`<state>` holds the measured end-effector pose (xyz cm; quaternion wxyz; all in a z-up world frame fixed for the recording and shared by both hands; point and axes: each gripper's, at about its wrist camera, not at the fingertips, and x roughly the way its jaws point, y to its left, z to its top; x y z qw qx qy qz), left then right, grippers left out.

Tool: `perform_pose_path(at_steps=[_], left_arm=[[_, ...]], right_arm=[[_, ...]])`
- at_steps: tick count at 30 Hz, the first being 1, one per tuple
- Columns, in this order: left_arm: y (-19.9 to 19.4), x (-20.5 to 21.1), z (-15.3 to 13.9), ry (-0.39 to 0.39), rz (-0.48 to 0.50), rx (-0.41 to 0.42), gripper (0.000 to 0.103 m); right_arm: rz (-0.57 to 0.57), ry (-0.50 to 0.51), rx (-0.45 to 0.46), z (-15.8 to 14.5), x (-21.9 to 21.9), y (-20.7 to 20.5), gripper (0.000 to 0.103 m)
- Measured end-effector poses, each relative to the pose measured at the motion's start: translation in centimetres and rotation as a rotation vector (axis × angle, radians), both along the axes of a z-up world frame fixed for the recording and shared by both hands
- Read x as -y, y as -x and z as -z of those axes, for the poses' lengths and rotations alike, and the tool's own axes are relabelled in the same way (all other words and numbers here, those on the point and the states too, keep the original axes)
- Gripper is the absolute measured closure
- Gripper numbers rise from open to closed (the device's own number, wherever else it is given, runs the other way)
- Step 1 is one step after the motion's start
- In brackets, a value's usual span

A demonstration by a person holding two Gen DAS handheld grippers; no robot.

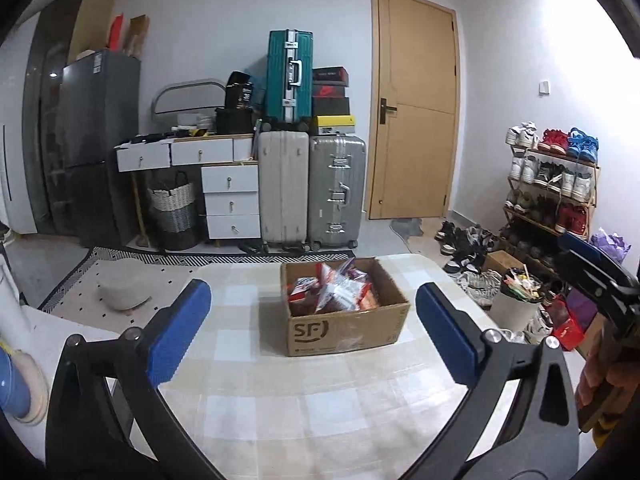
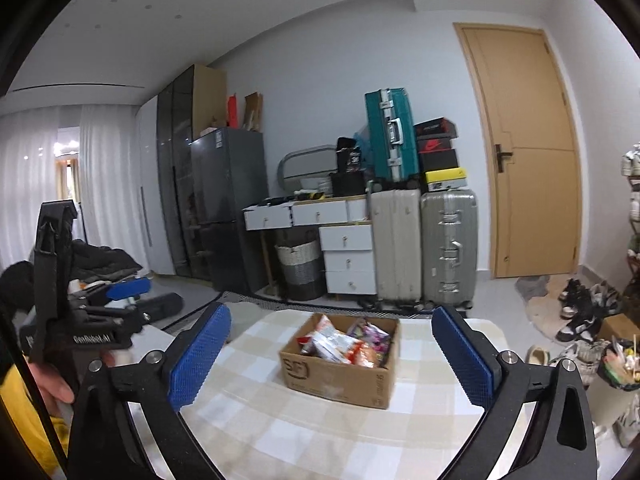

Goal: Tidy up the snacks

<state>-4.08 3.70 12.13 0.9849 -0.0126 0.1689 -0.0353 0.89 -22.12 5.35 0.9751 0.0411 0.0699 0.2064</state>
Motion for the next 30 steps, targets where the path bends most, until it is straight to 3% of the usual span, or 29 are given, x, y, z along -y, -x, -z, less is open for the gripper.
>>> perform_pose_path(at_steps=[9,15,21,30], left_arm=[[-4.6,-2.5,12.7,0.014,-0.046,-0.057,0.001],[-9.2,-3.0,19.4,0.013,-0.065,-0.097,0.001],[-11.1,-2.7,22.3,0.009,-0.070,-0.074,0.001],[-11.0,-2.1,23.0,-0.025,-0.110,0.008,0.001]], right_arm=[[0.100,0.123,0.089,9.1,-0.5,-1.4,0.001],[0.147,0.144,0.019,14.8,0.0,-4.1,0.001],[0.212,0.097,-0.006,18.3,1.4,-5.9,0.001],[0.265,0.042,-0.045,18.9,2.8,-6.7,0.001]])
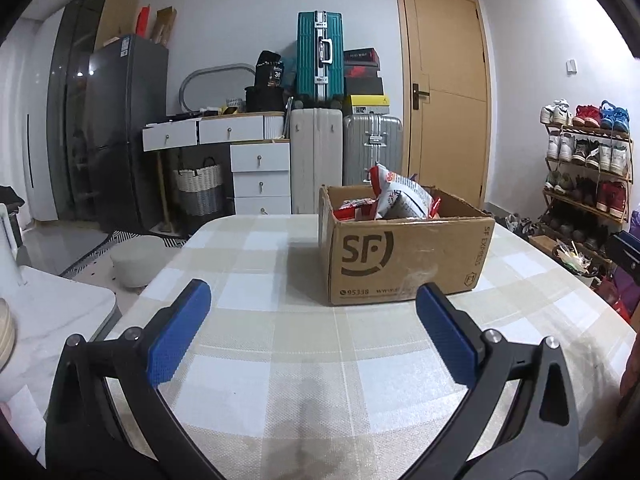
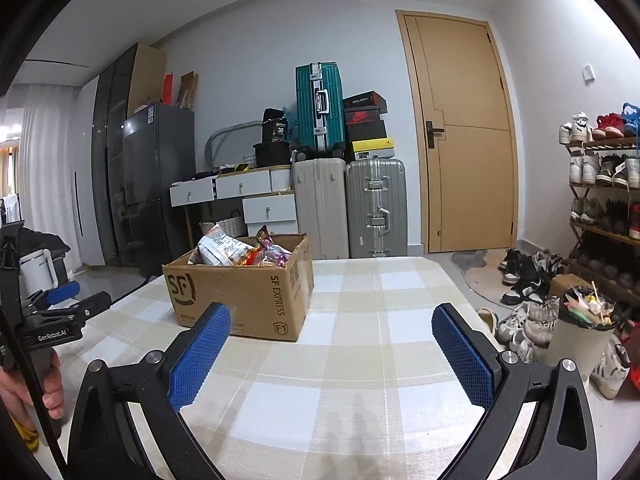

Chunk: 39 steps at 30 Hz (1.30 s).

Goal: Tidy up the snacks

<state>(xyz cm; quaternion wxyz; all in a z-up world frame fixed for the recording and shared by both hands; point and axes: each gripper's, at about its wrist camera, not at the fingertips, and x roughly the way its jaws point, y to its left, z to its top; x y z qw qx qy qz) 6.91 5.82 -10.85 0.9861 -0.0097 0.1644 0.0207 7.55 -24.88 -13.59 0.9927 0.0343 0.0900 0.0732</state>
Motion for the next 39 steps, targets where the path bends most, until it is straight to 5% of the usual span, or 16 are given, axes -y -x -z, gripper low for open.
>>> perform_pose_path(at_steps=[20,39], left_arm=[[1.2,0.0,-1.3,-0.003,-0.026,0.020,0.001],[1.4,0.0,-1.1,-0.005,-0.034,0.018,0.001]], right_arm=[[0.083,0.039,0.158,-1.2,-0.3,4.1,0.001],[0.072,0.015,0.201,-1.4,0.0,5.2,0.001]])
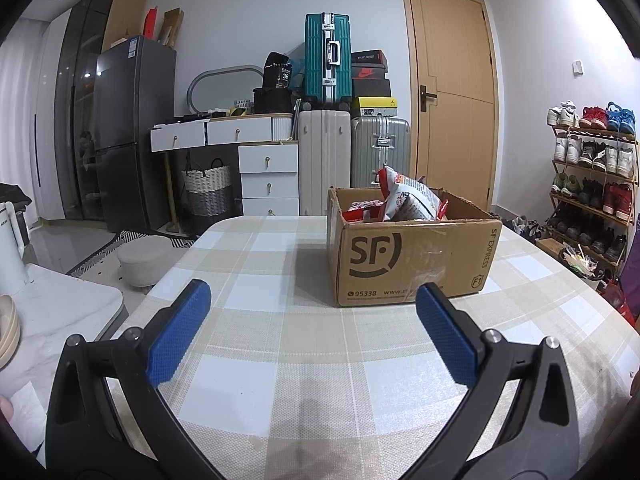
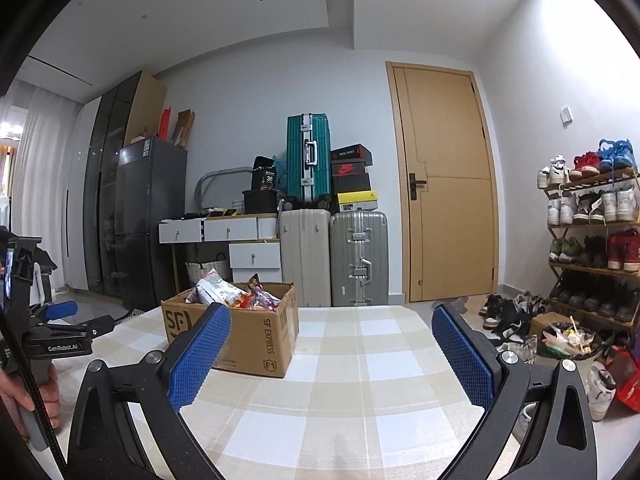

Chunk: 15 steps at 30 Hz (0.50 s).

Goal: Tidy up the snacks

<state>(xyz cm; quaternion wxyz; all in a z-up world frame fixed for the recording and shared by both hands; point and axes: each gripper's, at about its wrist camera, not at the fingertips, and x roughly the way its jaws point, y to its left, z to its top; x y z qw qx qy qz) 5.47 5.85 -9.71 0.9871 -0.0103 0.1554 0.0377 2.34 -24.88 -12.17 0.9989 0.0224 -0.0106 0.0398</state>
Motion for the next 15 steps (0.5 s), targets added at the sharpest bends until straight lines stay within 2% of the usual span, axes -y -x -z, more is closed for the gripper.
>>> perform_pose_path(at_steps=[15], left_arm=[[0.05,-0.13,0.14,0.000,-0.016,-0.008,0.001]], right_arm=[[-0.009,0.004,-0.008,-0.04,-0.62,-0.17,0.001]])
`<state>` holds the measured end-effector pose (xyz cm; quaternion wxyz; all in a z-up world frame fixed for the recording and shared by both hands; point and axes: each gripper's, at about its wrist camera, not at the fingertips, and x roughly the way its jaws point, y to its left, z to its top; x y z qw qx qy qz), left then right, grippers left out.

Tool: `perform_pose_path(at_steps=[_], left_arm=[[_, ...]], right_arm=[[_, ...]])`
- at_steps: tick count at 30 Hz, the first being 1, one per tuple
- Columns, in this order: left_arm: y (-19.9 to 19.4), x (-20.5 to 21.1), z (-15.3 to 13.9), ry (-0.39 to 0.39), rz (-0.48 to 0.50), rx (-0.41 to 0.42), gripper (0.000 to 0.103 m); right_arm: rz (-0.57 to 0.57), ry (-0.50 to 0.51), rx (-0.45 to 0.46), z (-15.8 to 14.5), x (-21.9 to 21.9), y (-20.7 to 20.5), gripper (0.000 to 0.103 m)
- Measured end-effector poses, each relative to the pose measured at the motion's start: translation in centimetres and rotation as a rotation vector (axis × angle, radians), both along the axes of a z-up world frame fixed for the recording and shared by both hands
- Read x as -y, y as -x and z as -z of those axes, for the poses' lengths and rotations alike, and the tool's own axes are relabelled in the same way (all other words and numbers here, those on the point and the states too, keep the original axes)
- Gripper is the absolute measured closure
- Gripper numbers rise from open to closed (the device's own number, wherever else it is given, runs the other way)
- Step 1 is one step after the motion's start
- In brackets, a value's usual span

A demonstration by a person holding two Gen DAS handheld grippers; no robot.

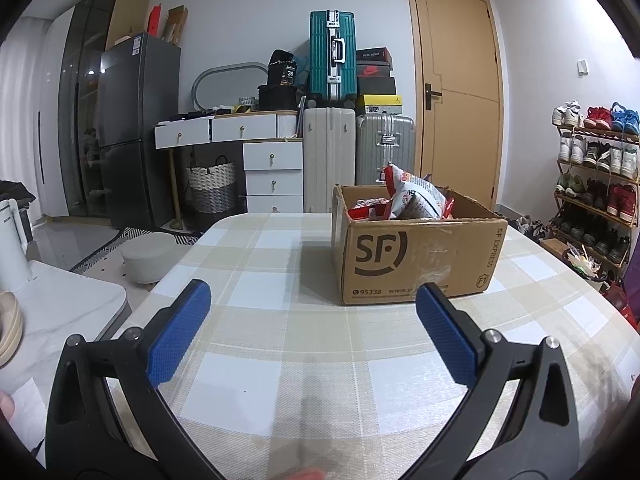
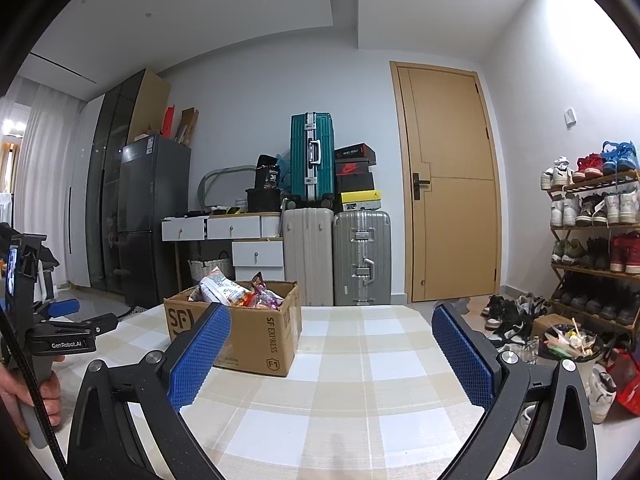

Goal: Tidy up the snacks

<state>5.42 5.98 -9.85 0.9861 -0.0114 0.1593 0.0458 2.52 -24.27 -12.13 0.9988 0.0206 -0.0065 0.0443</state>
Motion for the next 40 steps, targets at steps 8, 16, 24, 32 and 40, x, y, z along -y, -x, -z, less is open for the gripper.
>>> perform_pose_path(at_steps=[8,16,24,32,40], left_arm=[[-0.01,-0.06,-0.02,-0.002,0.003,-0.001,0.001],[0.04,-0.05,-0.03,-0.004,0.011,0.000,0.001],[0.27,-0.11,-0.09,-0.005,0.016,0.007,0.001],[0.13,-0.30,-0.13,0.002,0.016,-0.002,0.001],[0.18,-0.63,-0.17,0.019,0.017,0.004,0.001]], right_arm=[[0.000,-0.004,-0.003,0.12,0.06,0.05,0.001],[0.004,-0.010,-0.011,0.22,0.28,-0.16,0.001],[0.003,-0.009,-0.014,0.29,0.34,-0.26,0.001],[0.003,-0.010,-0.018,0.40,0.32,-0.28,0.001],[0.002,-0.011,-0.022,0.56,0.32,-0.35,0.001]])
